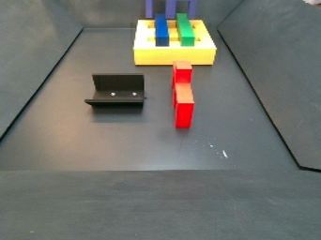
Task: Pick up the purple object. Move up. Move to above the board. Insert the purple object.
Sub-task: Insert the purple object.
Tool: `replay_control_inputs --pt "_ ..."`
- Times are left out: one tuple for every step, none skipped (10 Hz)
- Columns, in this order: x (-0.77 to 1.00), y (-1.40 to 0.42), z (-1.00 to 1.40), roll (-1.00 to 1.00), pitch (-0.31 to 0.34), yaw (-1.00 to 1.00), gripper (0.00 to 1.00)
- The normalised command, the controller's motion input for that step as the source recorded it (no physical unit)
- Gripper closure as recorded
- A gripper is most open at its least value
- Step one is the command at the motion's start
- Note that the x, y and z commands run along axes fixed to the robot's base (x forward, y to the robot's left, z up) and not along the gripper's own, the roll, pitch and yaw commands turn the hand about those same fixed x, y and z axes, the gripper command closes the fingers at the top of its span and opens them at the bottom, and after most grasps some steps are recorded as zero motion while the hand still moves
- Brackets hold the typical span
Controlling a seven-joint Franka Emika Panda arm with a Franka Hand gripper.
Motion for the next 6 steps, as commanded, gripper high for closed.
replay_control_inputs --pt "-0.27 0.0 0.15 0.07 0.0 0.0 1.0" --pt "-0.29 0.0 0.04 0.07 -0.017 0.0 1.0" --pt "0.0 0.0 0.0 0.06 0.0 0.0 1.0" --pt "0.11 0.0 -0.2 0.01 0.0 0.04 1.0" --pt "0.17 0.0 -0.15 0.03 0.0 0.03 1.0" --pt "0.17 0.0 -0.14 0.03 0.0 0.04 1.0"
